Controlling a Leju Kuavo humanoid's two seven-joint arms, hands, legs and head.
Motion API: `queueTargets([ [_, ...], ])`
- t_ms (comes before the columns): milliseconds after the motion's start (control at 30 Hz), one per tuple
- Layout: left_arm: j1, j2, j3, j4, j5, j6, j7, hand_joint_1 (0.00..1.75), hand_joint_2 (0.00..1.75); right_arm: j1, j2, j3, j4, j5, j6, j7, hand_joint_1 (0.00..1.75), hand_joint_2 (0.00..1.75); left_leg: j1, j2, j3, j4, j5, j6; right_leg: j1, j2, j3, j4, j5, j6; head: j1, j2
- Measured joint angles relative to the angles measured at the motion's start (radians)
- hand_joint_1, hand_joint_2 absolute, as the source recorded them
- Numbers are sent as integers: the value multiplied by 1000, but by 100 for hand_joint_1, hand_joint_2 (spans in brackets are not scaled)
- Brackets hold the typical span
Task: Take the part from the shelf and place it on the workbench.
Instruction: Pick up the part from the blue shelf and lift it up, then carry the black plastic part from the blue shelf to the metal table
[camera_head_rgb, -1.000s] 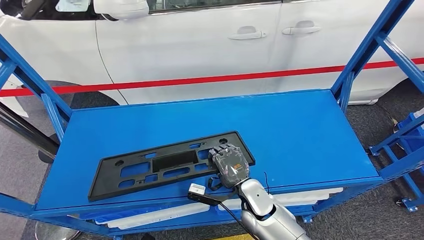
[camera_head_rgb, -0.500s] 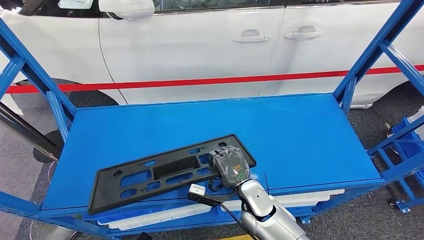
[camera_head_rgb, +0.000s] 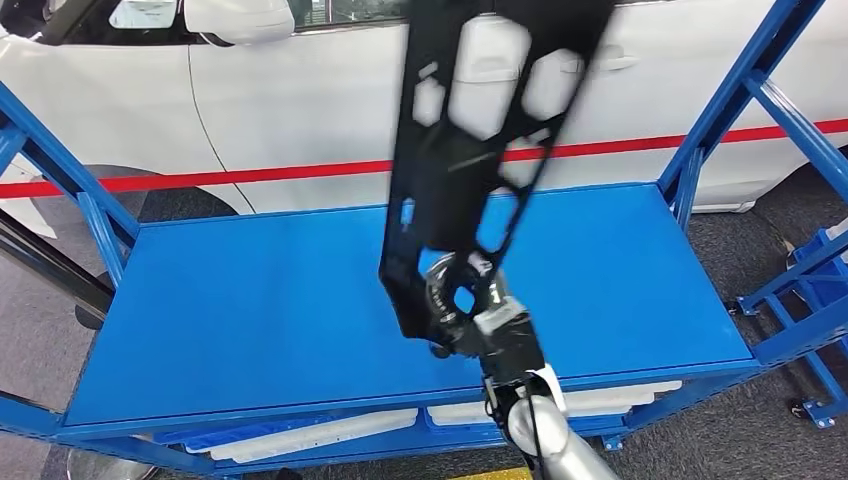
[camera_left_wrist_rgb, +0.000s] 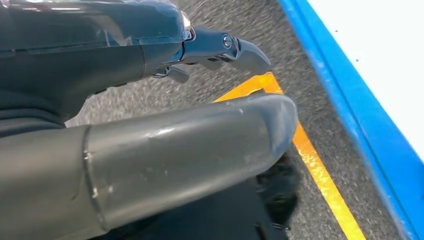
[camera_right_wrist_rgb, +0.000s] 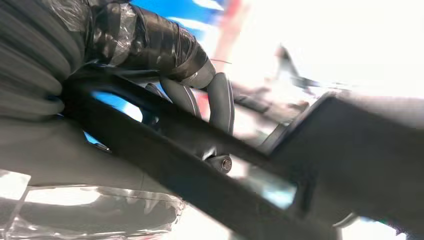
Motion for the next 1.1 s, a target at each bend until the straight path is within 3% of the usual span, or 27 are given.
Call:
queueTargets([
  [33, 5, 1, 0, 0, 8, 1, -3, 0, 0, 13, -2, -18, -63, -42, -4, -12, 175, 175, 0, 0, 15, -29, 27, 3, 1, 0, 1, 1, -2, 0, 0, 0],
  [100, 11, 6, 2, 0, 18, 1, -9, 0, 0, 37, -9, -48, -166, -93, -9, -30, 175, 175, -3, 0, 82, -165, 98, 16, 3, 1, 5, 4, -6, 3, 0, 0],
  [133, 13, 8, 2, 0, 20, 1, -11, 0, 0, 46, -12, -58, -203, -102, -10, -38, 175, 175, -6, 0, 111, -228, 121, 24, 4, 3, 5, 6, -7, 6, 0, 0],
  [167, 13, 10, 2, 0, 21, 1, -13, 0, 0, 54, -15, -65, -235, -107, -9, -44, 175, 175, -10, -1, 128, -267, 131, 31, 3, 5, 2, 8, -7, 10, 0, 0],
  [233, 14, 13, 3, 0, 23, 1, -14, 0, 0, 68, -20, -71, -278, -109, -8, -54, 175, 175, -16, -1, 133, -286, 131, 39, 2, 8, -3, 7, -4, 21, 0, 0],
  [333, 13, 14, 3, 0, 24, 1, -14, 0, 0, 79, -25, -75, -317, -110, -7, -65, 175, 175, -8, 1, 139, -304, 144, 56, 1, 7, -12, 28, -23, 38, 0, 0],
  [433, 13, 13, 3, 0, 24, 0, -14, 0, 0, 87, -32, -78, -333, -111, -7, -69, 175, 175, -6, 4, 139, -308, 148, 64, -3, 7, -95, 207, -118, 49, 0, 0],
  [467, 14, 13, 3, 0, 24, 0, -14, 0, 0, 91, -35, -79, -336, -111, -7, -69, 175, 175, -6, 4, 138, -307, 147, 64, -5, 7, -127, 270, -139, 52, 0, 0],
  [500, 14, 12, 3, 0, 24, 0, -14, 0, 0, 94, -36, -80, -338, -112, -7, -69, 175, 175, -6, 4, 138, -305, 146, 63, -6, 6, -143, 298, -139, 54, 0, 0],
  [533, 14, 12, 3, 0, 24, 0, -14, 0, 0, 96, -38, -80, -341, -112, -7, -69, 175, 175, -6, 3, 139, -303, 145, 63, -8, 6, -139, 287, -119, 56, 0, 0],
  [600, 14, 12, 3, 0, 24, 0, -14, 0, 0, 98, -40, -81, -345, -112, -7, -69, 175, 175, -6, 1, 142, -298, 139, 58, -12, 5, -77, 158, -45, 55, 0, 0],
  [667, 13, 12, 3, 0, 24, 0, -14, 0, 0, 98, -42, -81, -350, -112, -7, -69, 175, 175, -9, -1, 142, -291, 131, 48, -10, 5, -21, 43, -6, 49, 0, 0],
  [700, 13, 12, 3, 0, 24, 0, -14, 0, 0, 99, -44, -81, -353, -112, -7, -69, 175, 175, -11, -2, 141, -288, 128, 43, -9, 6, -11, 19, -4, 45, 0, 0],
  [833, 12, 12, 3, 0, 24, 0, -14, 0, 0, 100, -46, -82, -358, -112, -7, -69, 175, 175, -8, -2, 134, -267, 106, 20, -7, 7, -8, 12, -5, 18, 0, 0],
  [867, 12, 12, 3, 0, 24, 0, -14, 0, 0, 100, -46, -82, -358, -112, -7, -69, 175, 175, -7, -1, 119, -231, 83, 15, -8, 6, -7, 9, -5, 12, 0, 0],
  [933, 12, 12, 3, 0, 24, 0, -14, 0, 0, 100, -46, -82, -358, -112, -7, -69, 175, 175, -6, -1, 58, -103, 17, 9, -7, 4, -6, 9, -6, 5, 0, 0],
  [1000, 14, 12, 3, 0, 26, 0, -14, 0, 87, 103, -46, -82, -359, -116, -10, -73, 175, 175, -6, -1, 3, 6, -15, 8, -4, 4, -6, 10, -8, 2, 0, 0],
  [1033, 15, 12, 3, 0, 29, 1, -14, 0, 131, 108, -46, -83, -360, -122, -14, -77, 175, 175, -6, -1, -3, 11, -3, 10, -2, 4, -4, 11, -9, 2, 0, 0],
  [1067, 16, 12, 3, 0, 33, 2, -16, 0, 175, 115, -46, -86, -365, -133, -18, -84, 175, 175, -6, -1, 12, -27, 28, 14, 0, 4, -2, 11, -11, 1, 0, 0],
  [1100, 16, 12, 4, 0, 38, 2, -18, 0, 175, 124, -47, -91, -373, -146, -22, -90, 175, 175, -7, -1, 43, -95, 69, 20, 1, 5, 2, 12, -13, 2, 0, 0],
])
